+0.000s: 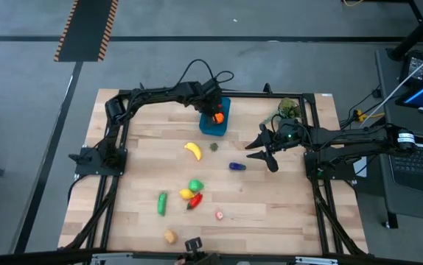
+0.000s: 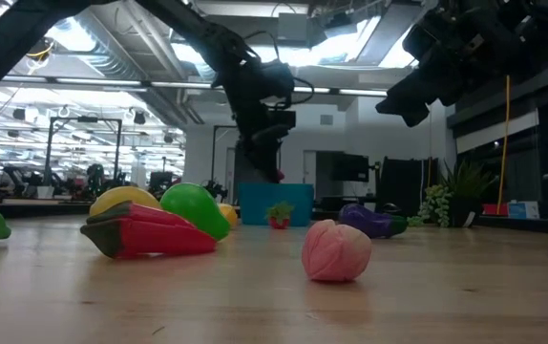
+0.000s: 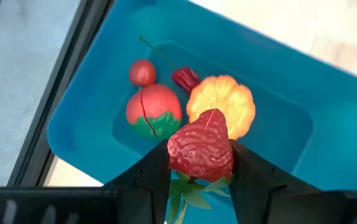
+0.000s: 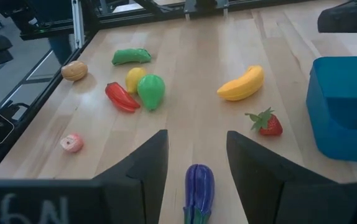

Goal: Pick and placing Produce into tupperware
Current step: Put the left strawberry into the blue bin, then put the eggplant into the blue bin

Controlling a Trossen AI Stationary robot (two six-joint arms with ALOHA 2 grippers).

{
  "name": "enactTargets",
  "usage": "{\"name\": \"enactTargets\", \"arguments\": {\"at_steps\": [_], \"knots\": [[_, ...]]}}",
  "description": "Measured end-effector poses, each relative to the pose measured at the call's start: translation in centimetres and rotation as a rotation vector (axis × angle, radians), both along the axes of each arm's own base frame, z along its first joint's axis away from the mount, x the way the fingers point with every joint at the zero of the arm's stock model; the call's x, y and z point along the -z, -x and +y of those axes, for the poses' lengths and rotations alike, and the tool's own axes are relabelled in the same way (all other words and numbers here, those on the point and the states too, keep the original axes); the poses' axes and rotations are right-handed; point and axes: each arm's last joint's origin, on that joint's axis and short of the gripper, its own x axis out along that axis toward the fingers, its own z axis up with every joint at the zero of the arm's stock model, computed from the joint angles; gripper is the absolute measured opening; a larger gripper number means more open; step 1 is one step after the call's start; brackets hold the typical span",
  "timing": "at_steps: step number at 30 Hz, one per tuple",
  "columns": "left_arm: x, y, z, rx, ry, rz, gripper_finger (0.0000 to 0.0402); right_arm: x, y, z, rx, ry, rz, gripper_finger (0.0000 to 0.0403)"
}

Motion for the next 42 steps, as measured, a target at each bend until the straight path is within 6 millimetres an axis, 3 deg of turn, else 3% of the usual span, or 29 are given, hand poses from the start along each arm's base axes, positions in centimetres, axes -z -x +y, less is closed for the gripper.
{"name": "enactTargets", "arguments": {"at_steps": [8, 21, 29, 36, 42], "knots": [[0.1, 0.1, 0.2, 0.0, -0.003, 0.007, 0.0124, 0.0, 0.0, 0.0, 0.0, 0.0, 0.0, 0.0165], [3.8, -0.5, 0.8, 0.016, 0.021, 0.09, 0.0124, 0.0, 0.0, 0.0, 0.0, 0.0, -0.001, 0.0165], [3.9, -0.5, 0.8, 0.04, 0.007, 0.105, 0.0125, 0.0, 0.0, 0.0, -0.001, 0.003, -0.002, 0.0165], [3.9, -0.4, 0.8, 0.052, -0.015, 0.125, 0.0172, 0.0, 0.0, 0.0, -0.002, 0.004, -0.001, 0.0165], [3.9, -0.5, 0.6, 0.052, -0.031, 0.138, 0.0187, 0.0, 0.0, 0.0, -0.002, 0.004, -0.001, 0.0165]]}}
